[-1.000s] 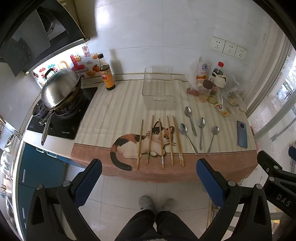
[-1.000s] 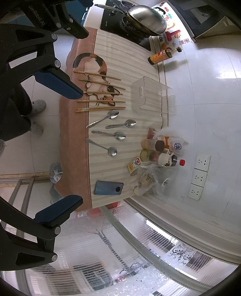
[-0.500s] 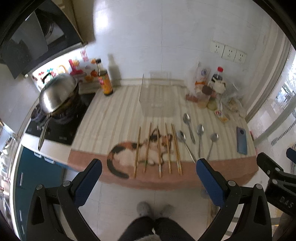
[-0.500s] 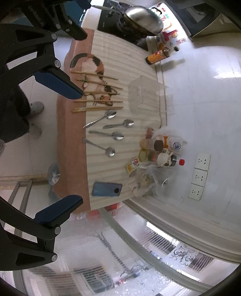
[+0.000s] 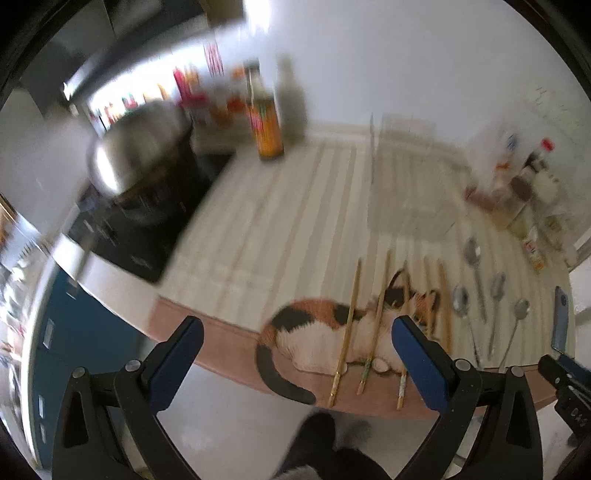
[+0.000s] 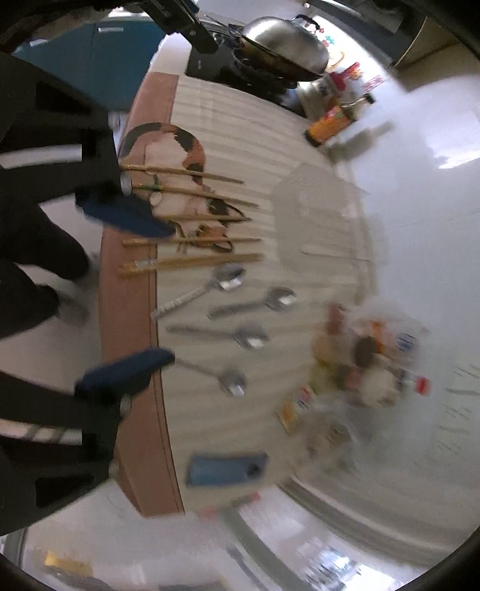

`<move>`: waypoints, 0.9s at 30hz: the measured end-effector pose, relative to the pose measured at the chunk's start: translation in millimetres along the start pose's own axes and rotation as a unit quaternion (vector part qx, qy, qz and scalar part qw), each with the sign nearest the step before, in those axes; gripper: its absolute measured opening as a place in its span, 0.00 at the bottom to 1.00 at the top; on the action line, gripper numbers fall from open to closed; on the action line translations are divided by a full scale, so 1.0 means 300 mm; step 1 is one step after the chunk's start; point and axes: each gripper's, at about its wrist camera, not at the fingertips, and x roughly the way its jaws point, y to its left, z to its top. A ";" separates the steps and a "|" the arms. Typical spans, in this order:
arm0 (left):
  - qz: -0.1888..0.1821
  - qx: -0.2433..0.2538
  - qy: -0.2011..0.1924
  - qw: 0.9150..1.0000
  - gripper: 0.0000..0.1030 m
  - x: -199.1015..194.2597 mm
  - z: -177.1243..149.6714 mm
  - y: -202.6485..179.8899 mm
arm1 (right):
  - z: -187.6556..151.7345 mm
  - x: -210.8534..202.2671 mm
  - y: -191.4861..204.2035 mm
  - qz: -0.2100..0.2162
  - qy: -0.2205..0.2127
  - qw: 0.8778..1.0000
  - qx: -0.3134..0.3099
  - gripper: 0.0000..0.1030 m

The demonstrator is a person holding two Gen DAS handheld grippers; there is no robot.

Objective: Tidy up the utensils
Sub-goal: 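Grasp a wooden chopstick with the left tool while the right tool grasps another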

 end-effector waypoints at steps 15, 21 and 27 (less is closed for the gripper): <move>-0.065 0.083 0.197 0.975 0.40 0.615 -0.056 -0.128 | 0.100 0.528 0.162 0.018 0.145 0.989 0.012 0.35; -0.093 0.053 0.205 0.973 0.05 0.640 -0.021 -0.057 | 0.139 0.652 0.275 0.036 0.175 0.984 0.001 0.35; -0.081 0.035 0.208 0.974 0.04 0.652 0.005 0.030 | 0.146 0.786 0.395 0.001 0.204 0.978 -0.034 0.35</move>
